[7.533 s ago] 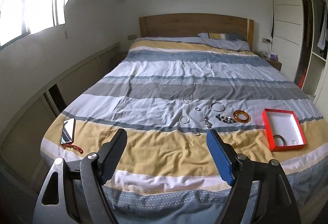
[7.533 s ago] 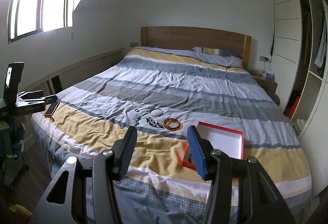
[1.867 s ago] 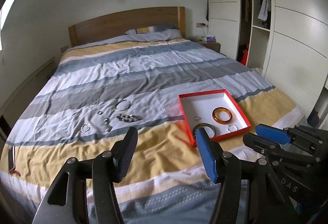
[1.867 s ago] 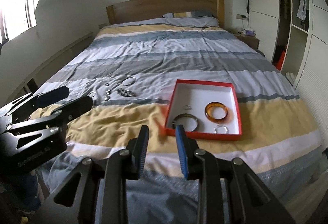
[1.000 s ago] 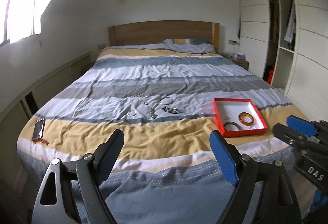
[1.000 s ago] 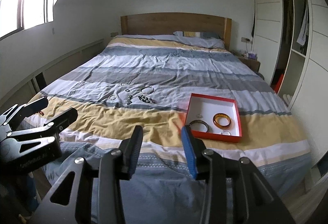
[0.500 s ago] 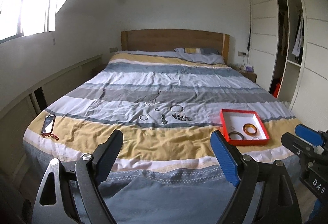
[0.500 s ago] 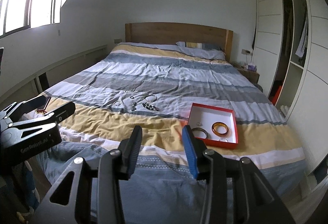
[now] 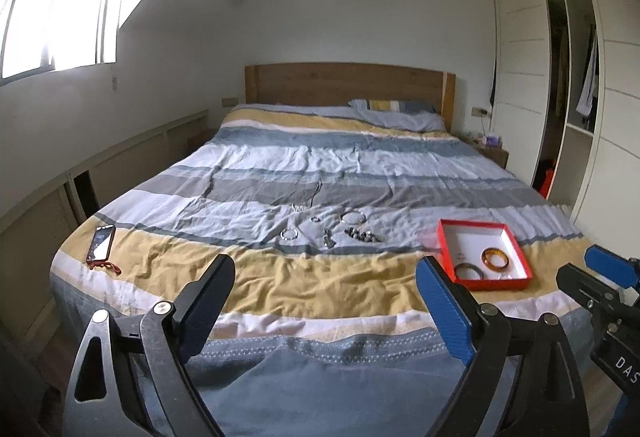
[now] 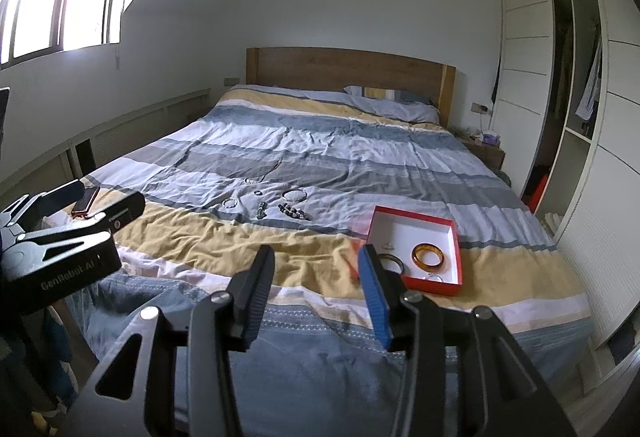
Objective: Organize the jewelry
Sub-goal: 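Withdraw both open tools from the box and pause above the bed, then grasp a silver twisted hoop with left tool while right tool grasps the silver watch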
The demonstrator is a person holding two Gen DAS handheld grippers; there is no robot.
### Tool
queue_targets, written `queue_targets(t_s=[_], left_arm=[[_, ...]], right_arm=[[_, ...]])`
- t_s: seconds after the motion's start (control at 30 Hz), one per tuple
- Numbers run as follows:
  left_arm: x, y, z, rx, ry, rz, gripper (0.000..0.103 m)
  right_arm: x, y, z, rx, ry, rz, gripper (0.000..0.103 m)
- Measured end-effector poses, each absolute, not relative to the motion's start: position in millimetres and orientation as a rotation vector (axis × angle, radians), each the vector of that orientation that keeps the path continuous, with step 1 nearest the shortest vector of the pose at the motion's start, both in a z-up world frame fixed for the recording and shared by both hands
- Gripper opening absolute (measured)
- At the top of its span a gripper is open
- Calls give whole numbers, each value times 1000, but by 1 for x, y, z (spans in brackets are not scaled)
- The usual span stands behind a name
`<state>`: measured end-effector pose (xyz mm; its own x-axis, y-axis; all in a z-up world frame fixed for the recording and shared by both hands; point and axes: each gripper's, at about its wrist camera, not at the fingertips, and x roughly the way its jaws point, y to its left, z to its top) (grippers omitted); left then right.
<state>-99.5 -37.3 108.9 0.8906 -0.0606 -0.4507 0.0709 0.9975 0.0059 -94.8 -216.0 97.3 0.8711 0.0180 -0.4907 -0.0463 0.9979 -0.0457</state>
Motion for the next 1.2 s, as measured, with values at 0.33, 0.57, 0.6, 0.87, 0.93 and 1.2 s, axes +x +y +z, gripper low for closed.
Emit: queue_targets(t_s=[0.33, 0.57, 0.6, 0.87, 0.93, 1.2], left_arm=[[-76, -44, 94, 64, 496, -54, 93], [-53, -41, 80, 72, 540, -47, 93], [-49, -41, 78, 70, 548, -46, 93], [-22, -39, 60, 70, 609, -42, 93], [-14, -39, 54, 71, 627, -46, 93], [33, -21, 15, 35, 739, -23, 90]], right_arm=[[-64, -221, 84, -30, 544, 52, 42], [-39, -219, 73, -22, 562, 84, 43], [-34, -218, 72, -23, 567, 90, 43], [-3, -210, 50, -43, 626, 133, 42], [5, -210, 42, -45, 646, 144, 42], [47, -214, 8, -23, 736, 181, 42]])
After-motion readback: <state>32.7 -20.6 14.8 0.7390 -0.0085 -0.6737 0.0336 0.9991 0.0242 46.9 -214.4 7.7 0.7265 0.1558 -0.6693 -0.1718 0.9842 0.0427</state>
